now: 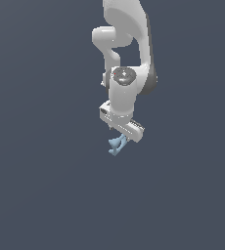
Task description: Pick up the object and move it to a goal position.
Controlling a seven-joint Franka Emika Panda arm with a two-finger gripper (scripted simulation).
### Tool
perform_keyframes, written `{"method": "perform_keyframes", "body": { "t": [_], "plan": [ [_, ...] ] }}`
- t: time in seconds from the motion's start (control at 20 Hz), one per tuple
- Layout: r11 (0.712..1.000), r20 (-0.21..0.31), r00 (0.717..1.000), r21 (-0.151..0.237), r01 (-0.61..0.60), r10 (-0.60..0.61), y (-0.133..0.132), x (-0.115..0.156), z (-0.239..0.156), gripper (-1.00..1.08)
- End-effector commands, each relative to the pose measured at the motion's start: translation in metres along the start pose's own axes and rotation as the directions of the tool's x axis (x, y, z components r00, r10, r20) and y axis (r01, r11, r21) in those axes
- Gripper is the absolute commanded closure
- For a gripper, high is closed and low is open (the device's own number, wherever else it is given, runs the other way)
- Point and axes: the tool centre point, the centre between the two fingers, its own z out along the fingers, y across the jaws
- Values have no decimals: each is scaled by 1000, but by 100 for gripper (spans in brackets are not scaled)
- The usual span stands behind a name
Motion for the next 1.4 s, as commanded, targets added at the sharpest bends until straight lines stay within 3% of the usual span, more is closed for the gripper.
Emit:
{"method": "perform_keyframes", "body": {
  "t": [0.0,0.45,0.5,1.35],
  "plan": [
    [1000,1,1000,-1,-1,1,1,-1,12,-92],
    [1000,1,1000,-1,-3,3,0,0,36,-92],
    [1000,1,1000,-1,-3,3,0,0,36,108],
    [1000,1,1000,-1,-3,3,6,2,22,108]
  ]
}}
